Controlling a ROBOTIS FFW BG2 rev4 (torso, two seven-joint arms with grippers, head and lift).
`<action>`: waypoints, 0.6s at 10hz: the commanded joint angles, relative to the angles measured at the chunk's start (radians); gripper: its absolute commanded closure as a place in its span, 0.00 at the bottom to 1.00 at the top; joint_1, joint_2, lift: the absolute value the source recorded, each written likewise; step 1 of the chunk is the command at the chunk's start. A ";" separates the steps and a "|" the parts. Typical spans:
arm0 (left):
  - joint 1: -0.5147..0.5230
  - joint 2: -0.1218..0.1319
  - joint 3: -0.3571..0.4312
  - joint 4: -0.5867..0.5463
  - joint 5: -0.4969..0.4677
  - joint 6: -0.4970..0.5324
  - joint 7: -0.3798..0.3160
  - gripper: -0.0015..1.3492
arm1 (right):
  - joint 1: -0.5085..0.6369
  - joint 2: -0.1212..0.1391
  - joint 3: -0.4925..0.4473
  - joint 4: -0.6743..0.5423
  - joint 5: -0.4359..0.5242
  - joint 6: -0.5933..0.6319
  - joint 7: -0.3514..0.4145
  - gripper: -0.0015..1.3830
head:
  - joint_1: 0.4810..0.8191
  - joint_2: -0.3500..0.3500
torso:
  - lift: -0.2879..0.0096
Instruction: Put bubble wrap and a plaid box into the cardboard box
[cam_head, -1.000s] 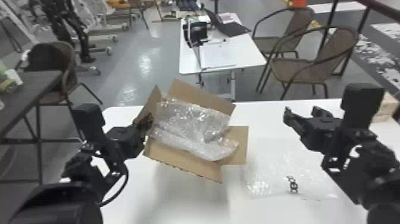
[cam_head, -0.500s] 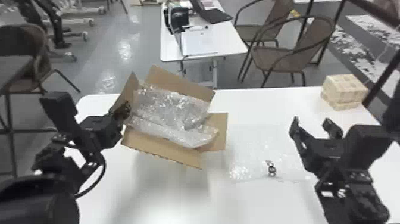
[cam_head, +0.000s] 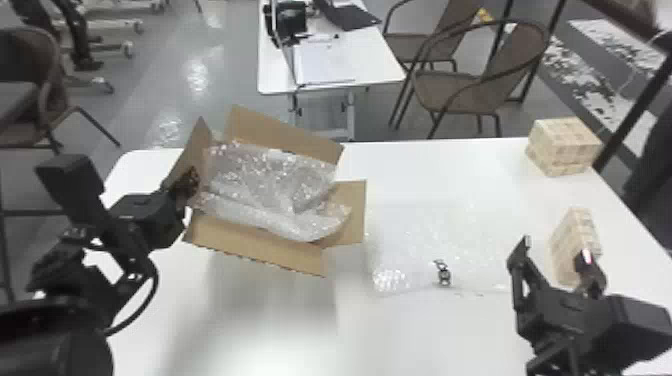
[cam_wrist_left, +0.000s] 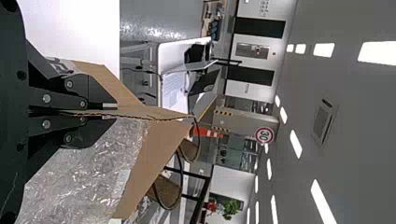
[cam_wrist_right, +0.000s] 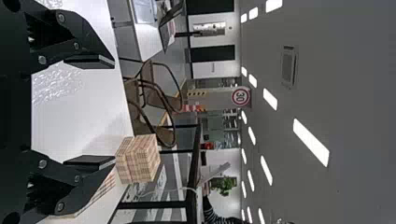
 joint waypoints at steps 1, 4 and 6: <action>0.001 0.003 0.000 0.000 0.002 -0.001 0.000 0.90 | 0.050 0.002 -0.032 0.007 -0.039 0.002 -0.011 0.38 | 0.63 0.52 | 0.60; 0.008 0.006 0.003 0.000 0.003 -0.001 0.000 0.90 | 0.099 0.002 -0.102 0.051 -0.117 0.010 -0.027 0.37 | 0.63 0.46 | 0.60; 0.009 0.006 0.003 0.000 0.005 -0.001 0.000 0.90 | 0.078 0.002 -0.153 0.113 -0.148 0.010 0.028 0.37 | 0.63 0.40 | 0.60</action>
